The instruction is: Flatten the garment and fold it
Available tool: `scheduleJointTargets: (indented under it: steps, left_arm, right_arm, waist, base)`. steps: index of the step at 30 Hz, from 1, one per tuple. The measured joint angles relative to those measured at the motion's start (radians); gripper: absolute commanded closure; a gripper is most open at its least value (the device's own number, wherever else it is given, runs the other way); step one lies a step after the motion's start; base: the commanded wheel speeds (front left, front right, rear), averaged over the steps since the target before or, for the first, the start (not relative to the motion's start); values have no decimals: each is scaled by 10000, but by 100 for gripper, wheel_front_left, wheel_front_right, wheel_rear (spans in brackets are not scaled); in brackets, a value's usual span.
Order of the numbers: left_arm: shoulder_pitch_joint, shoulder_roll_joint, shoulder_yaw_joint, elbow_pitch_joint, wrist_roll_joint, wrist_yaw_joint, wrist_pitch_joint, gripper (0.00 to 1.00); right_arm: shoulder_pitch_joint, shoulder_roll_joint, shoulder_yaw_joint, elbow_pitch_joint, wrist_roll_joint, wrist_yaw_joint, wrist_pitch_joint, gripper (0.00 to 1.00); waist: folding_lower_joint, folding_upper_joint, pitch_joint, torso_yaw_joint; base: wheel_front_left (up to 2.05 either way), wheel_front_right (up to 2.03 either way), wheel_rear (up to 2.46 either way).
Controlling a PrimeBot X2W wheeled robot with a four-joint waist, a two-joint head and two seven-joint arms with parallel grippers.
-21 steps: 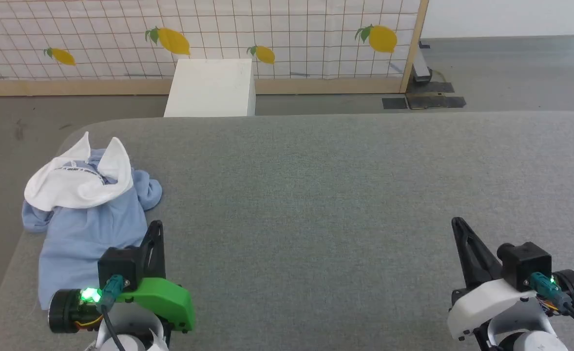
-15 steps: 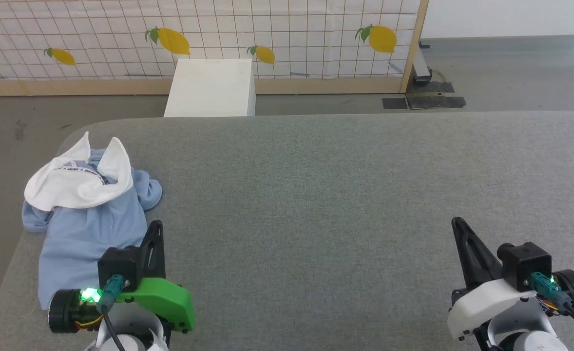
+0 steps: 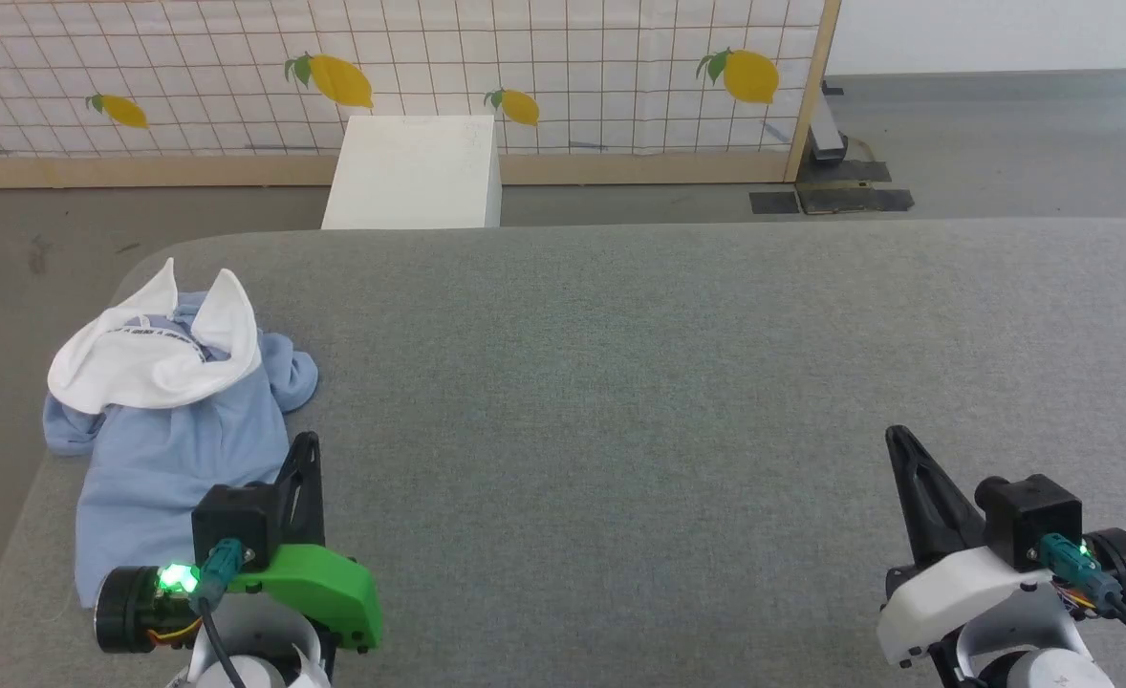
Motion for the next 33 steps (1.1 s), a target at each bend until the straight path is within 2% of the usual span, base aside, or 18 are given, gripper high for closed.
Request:
scheduleJointTargets:
  steps: [1,2,17,33]
  left_arm:
    - [0,0,2,0,0,0,0,100]
    - [0,0,2,0,-2,0,0,0]
    - [-7,0,-117,150,-132,13,-144,0]
    - [-10,12,-146,290,-339,232,-458,0]
  right_arm:
    - [0,0,0,0,0,0,0,100]
    - [1,0,-2,2,0,0,0,0]
    - [6,-4,-29,59,27,0,-104,0]
    - [6,-2,-40,226,117,0,-414,0]
  waist:
    - [0,0,0,0]
    - [0,0,0,0]
    - [0,0,-8,149]
    - [0,0,-28,1047]
  base:
    - [0,0,0]
    - [0,0,0]
    - [0,0,0]
    - [0,0,0]
